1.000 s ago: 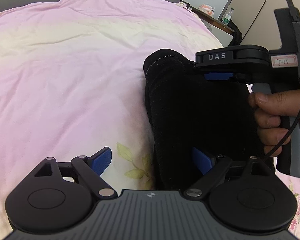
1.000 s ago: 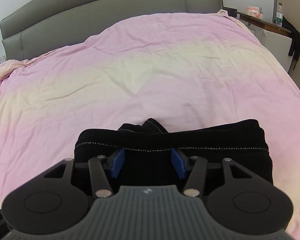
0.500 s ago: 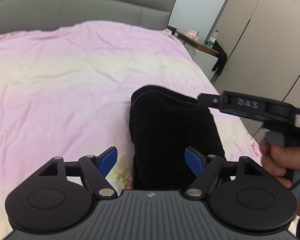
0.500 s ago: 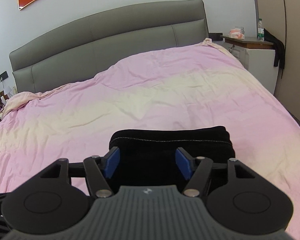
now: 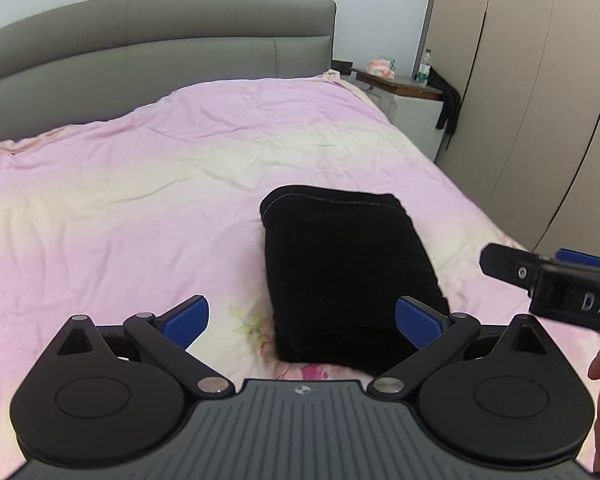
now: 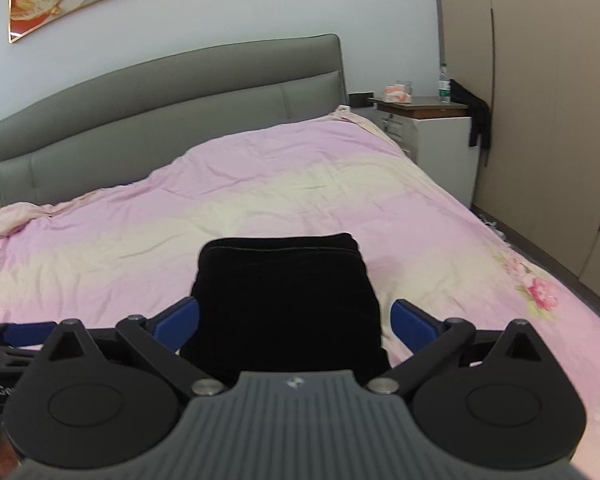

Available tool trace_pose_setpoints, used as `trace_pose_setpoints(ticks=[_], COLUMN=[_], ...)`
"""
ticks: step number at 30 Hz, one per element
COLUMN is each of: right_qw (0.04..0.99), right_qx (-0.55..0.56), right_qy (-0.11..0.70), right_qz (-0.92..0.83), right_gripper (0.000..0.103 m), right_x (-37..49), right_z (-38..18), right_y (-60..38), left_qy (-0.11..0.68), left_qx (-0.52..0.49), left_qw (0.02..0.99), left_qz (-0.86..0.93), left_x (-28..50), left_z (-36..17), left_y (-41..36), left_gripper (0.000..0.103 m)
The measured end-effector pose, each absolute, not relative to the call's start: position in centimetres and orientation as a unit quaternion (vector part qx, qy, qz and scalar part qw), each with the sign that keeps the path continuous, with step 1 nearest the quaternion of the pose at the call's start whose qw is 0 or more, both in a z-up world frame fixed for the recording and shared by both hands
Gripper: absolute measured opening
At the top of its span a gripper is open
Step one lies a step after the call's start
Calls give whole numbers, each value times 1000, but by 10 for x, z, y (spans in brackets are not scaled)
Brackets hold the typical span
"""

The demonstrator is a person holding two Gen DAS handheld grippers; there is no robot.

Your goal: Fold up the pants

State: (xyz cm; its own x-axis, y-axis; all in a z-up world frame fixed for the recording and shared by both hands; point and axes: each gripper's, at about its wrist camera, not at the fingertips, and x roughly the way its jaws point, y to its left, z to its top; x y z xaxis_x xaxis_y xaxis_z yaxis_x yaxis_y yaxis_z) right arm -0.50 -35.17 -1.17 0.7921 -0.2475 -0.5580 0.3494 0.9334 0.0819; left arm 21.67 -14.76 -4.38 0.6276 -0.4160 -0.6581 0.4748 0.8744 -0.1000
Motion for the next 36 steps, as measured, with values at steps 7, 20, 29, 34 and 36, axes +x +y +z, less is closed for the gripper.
trace_pose_setpoints(ticks=[7,20,29,34,36], right_qw=[920,907,907,906,907], right_qx=[99,103,105,108,109], right_qy=[315,346,345,347,347], right_qz=[-209,-217,-215,-216,-215], right_gripper=[98,98,98,98,98], right_x=[-36,-52,-55,-54,-54], right_z=[-26,-37,-35,-34,-34], right_y=[-347,-349,-351,-352,-352], left_qy=[380,389,393,393,393], left_qx=[67,73,78,78,78], left_qw=[892,889,887,887,887], left_qz=[-236,-228,-230,-229,-230], left_x=[198,185,181,181,181], left_z=[-58,-59,-61,-61,-61], left_y=[-151,-155,-162,-162,-162], left_gripper=[103,103,103,103,103])
